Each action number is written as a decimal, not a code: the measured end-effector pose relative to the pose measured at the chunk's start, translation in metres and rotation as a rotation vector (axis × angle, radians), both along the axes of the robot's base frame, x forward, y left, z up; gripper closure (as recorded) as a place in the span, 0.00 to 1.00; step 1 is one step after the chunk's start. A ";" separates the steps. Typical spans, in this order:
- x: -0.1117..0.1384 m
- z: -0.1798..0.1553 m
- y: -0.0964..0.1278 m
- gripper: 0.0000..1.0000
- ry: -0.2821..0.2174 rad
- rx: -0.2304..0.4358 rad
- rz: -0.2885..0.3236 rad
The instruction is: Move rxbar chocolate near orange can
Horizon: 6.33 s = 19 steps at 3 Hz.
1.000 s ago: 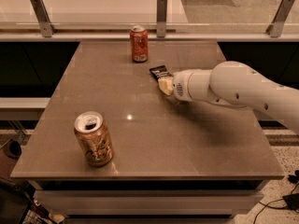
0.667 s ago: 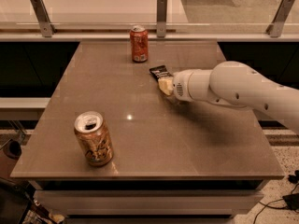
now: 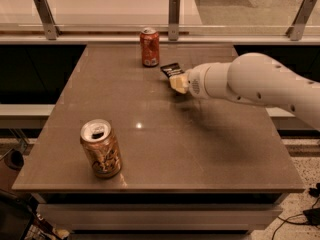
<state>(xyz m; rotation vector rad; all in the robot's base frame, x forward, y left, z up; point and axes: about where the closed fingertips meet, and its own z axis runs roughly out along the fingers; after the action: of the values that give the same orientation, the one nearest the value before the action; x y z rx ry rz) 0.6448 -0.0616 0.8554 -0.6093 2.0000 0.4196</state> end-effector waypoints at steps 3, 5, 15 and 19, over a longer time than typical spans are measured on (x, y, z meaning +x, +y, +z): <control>0.000 0.085 -0.045 1.00 -0.078 -0.129 -0.039; -0.025 0.119 -0.092 1.00 0.031 -0.068 0.044; -0.236 0.045 0.024 1.00 0.273 -0.074 0.615; -0.258 0.047 0.046 0.60 0.274 -0.117 0.649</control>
Offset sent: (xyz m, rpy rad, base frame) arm 0.0013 -0.0419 0.1014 -0.1852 -0.1272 -0.0730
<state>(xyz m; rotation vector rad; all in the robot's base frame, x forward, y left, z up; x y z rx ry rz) 0.3871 -0.0152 0.9027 -1.3442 2.0563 0.8107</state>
